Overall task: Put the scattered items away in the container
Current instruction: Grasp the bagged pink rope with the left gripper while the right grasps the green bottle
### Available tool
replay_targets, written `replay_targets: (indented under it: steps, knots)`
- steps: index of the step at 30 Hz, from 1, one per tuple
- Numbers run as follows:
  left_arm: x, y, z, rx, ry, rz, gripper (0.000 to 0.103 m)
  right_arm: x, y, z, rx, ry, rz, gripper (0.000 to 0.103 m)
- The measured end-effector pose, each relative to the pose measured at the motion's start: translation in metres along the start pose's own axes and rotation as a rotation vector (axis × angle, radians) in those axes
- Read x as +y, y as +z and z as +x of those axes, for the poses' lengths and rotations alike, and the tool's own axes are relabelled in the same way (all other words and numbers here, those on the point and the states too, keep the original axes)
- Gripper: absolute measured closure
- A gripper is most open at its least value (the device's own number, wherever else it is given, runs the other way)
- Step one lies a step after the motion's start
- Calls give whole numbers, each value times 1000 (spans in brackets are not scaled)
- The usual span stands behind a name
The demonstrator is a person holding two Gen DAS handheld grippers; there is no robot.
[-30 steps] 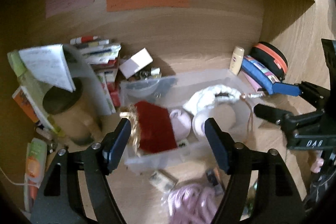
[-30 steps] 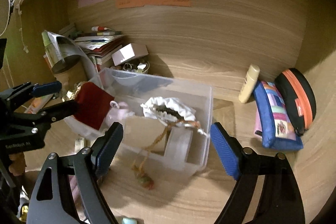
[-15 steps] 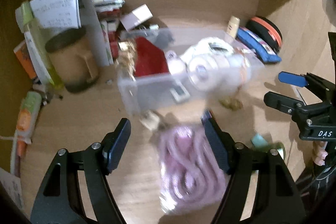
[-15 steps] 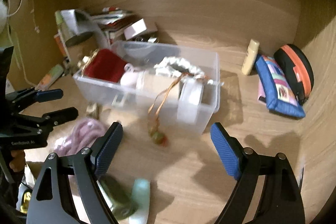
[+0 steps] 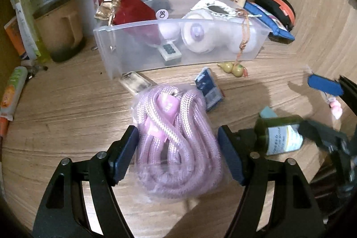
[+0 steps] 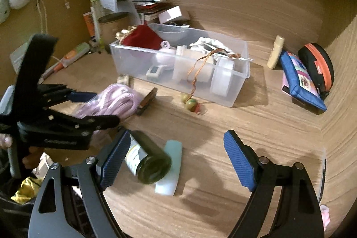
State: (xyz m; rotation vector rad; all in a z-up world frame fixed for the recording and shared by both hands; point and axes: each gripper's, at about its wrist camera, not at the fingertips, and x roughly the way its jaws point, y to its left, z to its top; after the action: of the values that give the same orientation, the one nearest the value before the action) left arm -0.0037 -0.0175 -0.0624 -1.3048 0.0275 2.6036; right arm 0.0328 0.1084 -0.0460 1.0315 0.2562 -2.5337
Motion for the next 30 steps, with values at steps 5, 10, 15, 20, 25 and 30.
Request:
replay_targets:
  steps: [5,10,15,20,25,30]
  knots:
    - [3,5,12,21,11,-20,26,5,-7,7,28,65,-25,19]
    - [3,3,13,27,37,-3,25,5,-9,19,51,110,-17,19]
    - [15,-4,7,36,50,-1,22,8,-11,28,69,162,-15,21]
    - [26,-6,2,47,49,-14,20,8,-11,32,53,109,-17,29]
    - [28,-5,7,57,63,-12,9,4,-14,38,67,93,4,55]
    - [16,-4,11,56,83,29,9,2,-13,35,61,88,11,59]
